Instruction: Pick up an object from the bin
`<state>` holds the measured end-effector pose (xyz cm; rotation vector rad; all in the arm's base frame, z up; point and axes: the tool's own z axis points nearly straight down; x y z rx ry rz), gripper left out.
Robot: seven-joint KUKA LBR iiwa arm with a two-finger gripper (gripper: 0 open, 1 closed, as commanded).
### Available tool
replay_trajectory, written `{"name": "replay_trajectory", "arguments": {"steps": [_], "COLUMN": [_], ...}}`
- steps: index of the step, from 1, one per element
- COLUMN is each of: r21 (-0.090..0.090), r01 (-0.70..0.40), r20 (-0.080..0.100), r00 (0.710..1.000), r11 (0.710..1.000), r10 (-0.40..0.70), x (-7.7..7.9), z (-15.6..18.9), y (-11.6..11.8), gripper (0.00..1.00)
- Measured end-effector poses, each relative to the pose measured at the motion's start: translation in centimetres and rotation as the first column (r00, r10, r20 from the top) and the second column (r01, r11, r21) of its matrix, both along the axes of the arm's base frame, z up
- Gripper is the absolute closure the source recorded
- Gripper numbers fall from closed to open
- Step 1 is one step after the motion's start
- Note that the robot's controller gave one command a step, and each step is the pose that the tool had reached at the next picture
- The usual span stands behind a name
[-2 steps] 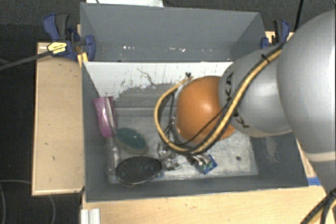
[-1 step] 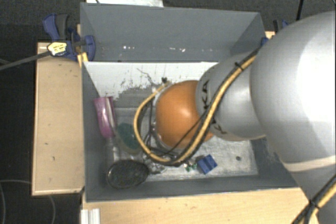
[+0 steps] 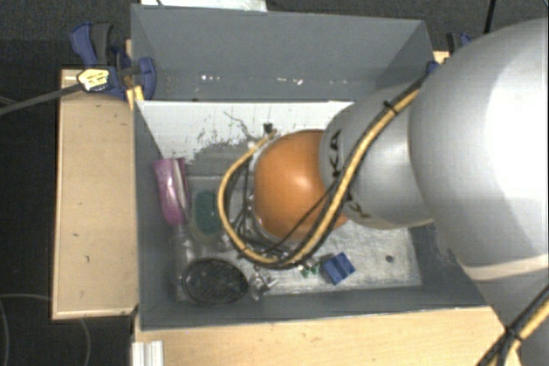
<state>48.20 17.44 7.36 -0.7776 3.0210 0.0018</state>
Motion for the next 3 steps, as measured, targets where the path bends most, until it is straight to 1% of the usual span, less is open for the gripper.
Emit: {"name": "replay_trajectory", "arguments": {"steps": [1, 2, 3], "r21": [-0.010, -0.004, -0.002], "r01": [-0.064, -0.063, -0.051], "r20": [-0.014, -0.011, -0.011], "r00": [0.998, 0.998, 0.999], "r11": [0.998, 0.998, 0.999], "r10": [0.064, 0.063, 0.051], "x": [0.4, 0.4, 0.9], "z": [-0.2, -0.1, 10.6], "y": [3.9, 4.1, 5.0], "gripper": [0.00, 1.00, 1.00]}}
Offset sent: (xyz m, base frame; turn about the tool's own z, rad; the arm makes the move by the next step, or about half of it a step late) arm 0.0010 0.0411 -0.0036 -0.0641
